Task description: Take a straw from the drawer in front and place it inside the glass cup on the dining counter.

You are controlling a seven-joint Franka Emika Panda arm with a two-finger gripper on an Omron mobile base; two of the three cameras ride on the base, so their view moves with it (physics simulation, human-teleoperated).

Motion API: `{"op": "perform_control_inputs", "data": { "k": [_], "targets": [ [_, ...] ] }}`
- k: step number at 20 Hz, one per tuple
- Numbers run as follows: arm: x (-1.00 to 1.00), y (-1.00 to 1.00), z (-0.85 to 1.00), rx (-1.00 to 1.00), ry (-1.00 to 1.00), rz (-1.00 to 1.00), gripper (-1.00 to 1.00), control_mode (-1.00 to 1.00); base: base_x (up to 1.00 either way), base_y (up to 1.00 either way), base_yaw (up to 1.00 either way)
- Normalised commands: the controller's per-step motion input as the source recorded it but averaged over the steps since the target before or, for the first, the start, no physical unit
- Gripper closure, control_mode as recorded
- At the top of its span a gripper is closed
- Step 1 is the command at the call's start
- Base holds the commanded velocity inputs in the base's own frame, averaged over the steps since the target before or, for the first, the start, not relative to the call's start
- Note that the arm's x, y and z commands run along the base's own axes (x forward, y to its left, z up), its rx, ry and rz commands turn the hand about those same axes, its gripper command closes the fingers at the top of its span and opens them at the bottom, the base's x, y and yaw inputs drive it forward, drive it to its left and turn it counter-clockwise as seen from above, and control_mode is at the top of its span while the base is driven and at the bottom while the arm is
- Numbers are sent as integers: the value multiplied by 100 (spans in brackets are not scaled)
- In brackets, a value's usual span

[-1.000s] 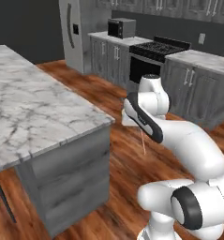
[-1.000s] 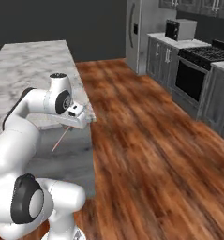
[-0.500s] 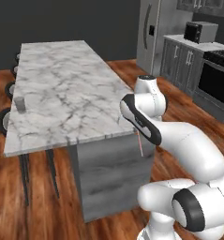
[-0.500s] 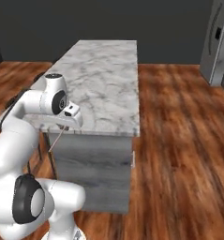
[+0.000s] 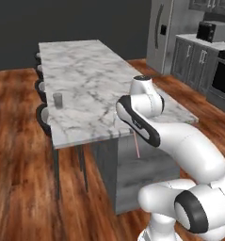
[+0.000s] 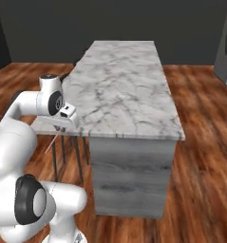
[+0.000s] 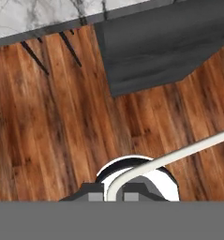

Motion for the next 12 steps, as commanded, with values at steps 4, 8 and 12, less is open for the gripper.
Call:
{"op": "perform_control_inputs", "data": {
  "k": [4, 8, 12],
  "targets": [
    [0, 0, 0, 0, 0, 0, 100, 100, -1, 100, -9],
    [0, 0, 0, 0, 0, 0, 100, 100, 1, 100, -13],
    [0, 0, 0, 0, 0, 0, 100, 100, 25, 100, -20]
  ]
}}
